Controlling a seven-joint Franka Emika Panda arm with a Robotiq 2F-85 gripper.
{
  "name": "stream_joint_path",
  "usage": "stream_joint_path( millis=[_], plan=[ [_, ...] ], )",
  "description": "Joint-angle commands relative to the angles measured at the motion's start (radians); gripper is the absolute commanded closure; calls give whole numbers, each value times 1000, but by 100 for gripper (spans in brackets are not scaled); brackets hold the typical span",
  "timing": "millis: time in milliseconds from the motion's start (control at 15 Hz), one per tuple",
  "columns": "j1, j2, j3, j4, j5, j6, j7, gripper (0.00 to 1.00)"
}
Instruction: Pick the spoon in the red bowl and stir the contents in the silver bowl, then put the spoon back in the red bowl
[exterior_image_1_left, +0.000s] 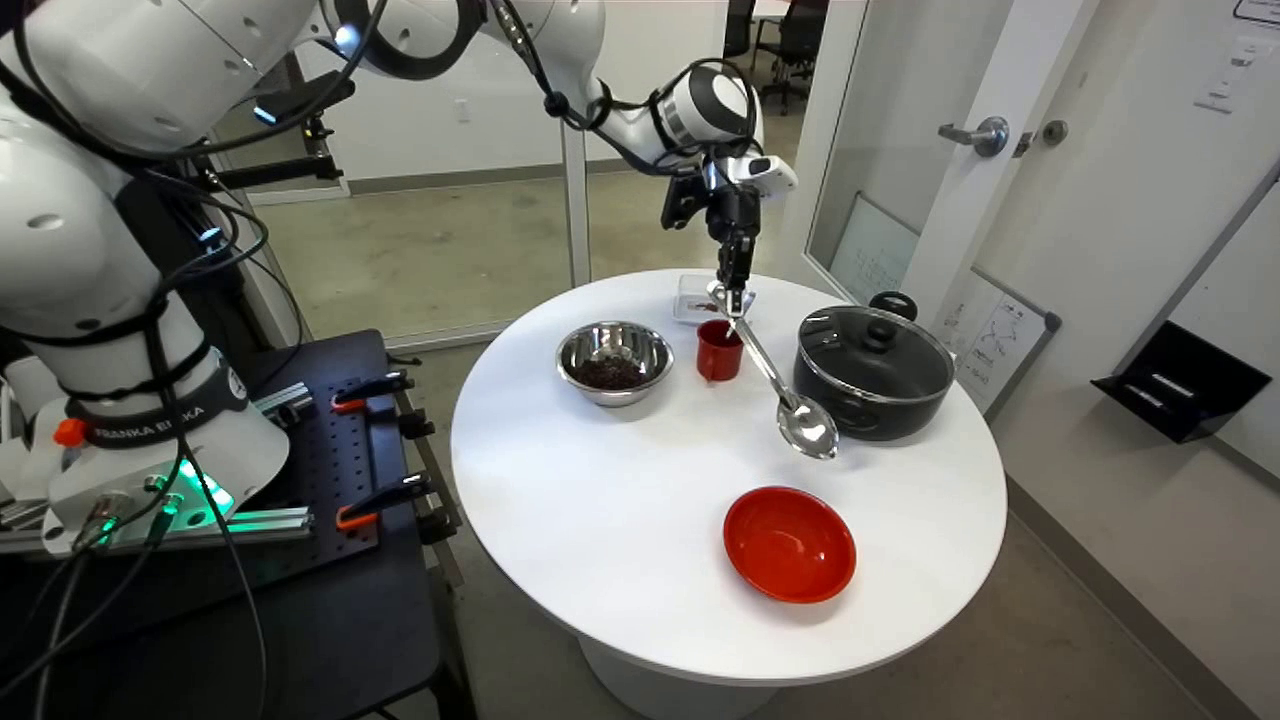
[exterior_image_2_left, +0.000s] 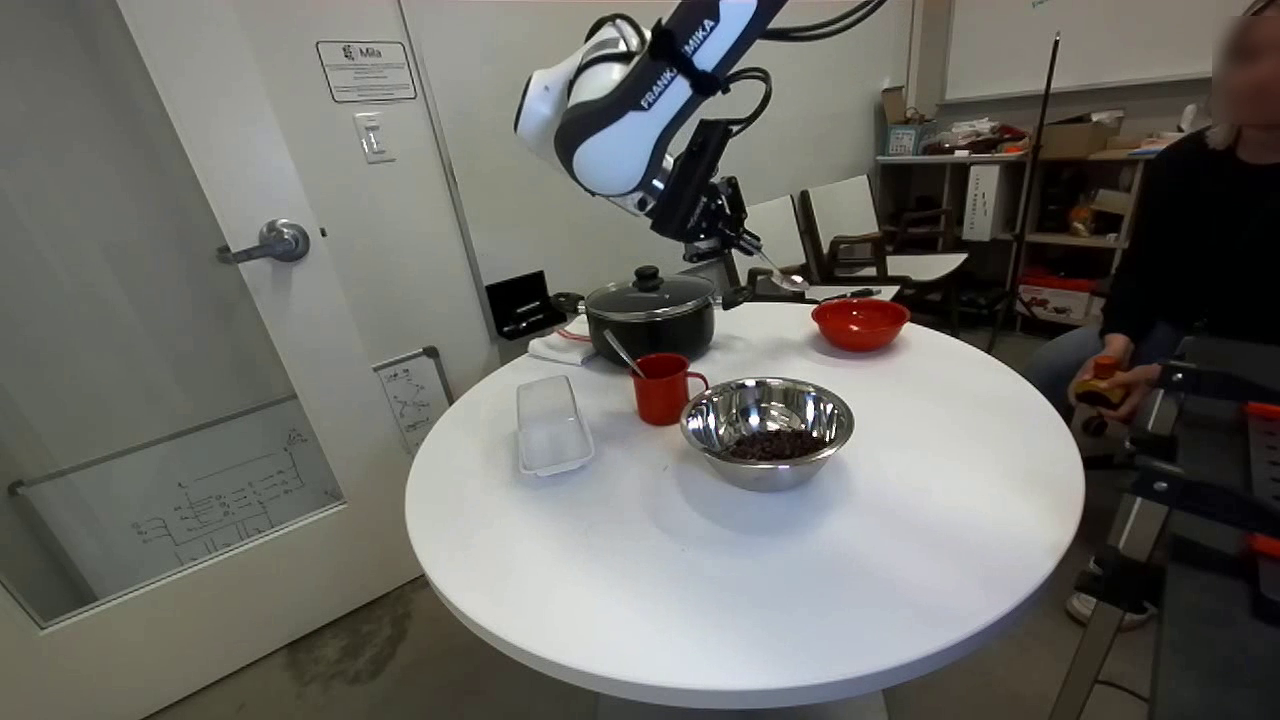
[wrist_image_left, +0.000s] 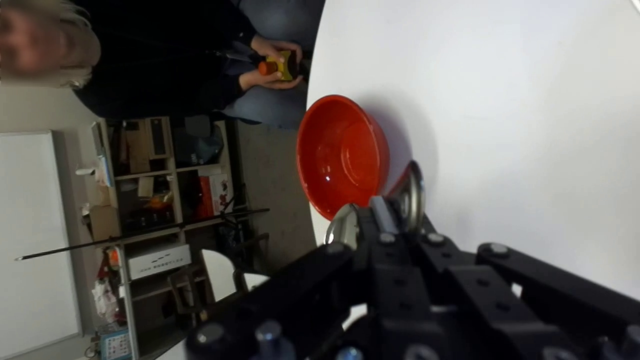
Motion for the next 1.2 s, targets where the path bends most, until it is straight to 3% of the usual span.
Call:
stream_joint_path(
  millis=[0, 467, 867, 1133],
  plan=[
    [-42, -142, 52, -124, 90, 91, -50, 99],
    [-128, -325, 101, -304, 302, 256, -214, 99],
    [-196, -422, 148, -407, 457, 271, -449, 99],
    [-214, -466, 155, -444, 514, 278, -521, 99]
  ],
)
